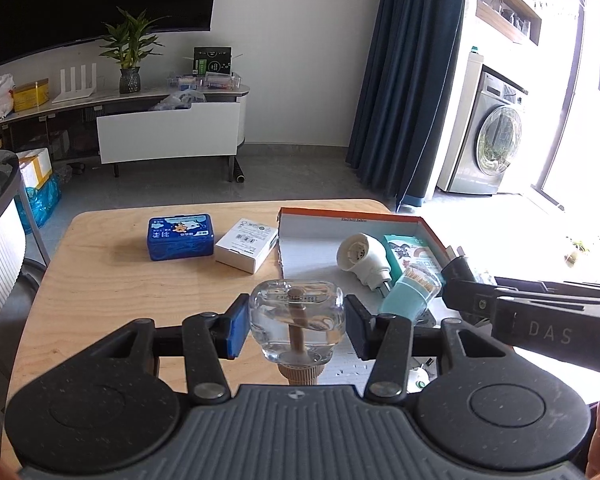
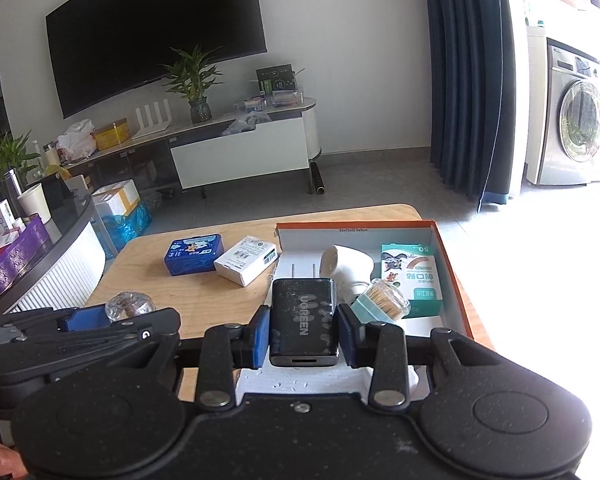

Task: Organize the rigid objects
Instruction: 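Carry the glass bottle and black charger toward the tray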

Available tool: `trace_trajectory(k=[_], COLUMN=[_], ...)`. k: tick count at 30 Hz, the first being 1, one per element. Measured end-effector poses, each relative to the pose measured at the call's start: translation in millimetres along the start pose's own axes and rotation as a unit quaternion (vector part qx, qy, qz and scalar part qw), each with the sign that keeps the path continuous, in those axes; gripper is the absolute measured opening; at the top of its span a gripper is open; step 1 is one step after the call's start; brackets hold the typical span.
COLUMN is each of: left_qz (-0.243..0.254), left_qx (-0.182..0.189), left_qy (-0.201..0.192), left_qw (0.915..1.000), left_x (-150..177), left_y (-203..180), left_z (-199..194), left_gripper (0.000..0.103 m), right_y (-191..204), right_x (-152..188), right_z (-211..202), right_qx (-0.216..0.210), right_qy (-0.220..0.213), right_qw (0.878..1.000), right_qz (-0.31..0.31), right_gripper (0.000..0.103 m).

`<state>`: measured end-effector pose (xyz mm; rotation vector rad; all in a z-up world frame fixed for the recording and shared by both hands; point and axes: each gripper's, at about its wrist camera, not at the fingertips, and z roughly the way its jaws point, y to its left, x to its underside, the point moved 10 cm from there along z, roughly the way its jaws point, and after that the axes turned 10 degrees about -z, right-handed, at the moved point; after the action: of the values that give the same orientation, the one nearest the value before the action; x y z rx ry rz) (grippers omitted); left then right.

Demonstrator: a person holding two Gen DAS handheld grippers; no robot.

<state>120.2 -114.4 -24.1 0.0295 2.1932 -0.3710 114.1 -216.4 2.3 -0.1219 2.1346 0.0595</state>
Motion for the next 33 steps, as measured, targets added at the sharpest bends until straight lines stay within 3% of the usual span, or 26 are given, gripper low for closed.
trace_trajectory(k=[15,33], left_qz=[0.021,0.031], left_qx=[0.032,0.032], left_qy=[0.013,0.014], left_qw=[0.9992,0.9989], left_x=[5,-11], left_y=[-34,-43], left_z=[14,35], left_gripper=[0.050,0.050], right_y=[-41,-54], right_x=[8,-3], right_z=[-9,7], right_qx=[0.035,0.035], right_qy=[0.002,-0.002], right_qw=[0.999,0.999], right_qz=[0.024,0.034], right_gripper=[0.044,0.044])
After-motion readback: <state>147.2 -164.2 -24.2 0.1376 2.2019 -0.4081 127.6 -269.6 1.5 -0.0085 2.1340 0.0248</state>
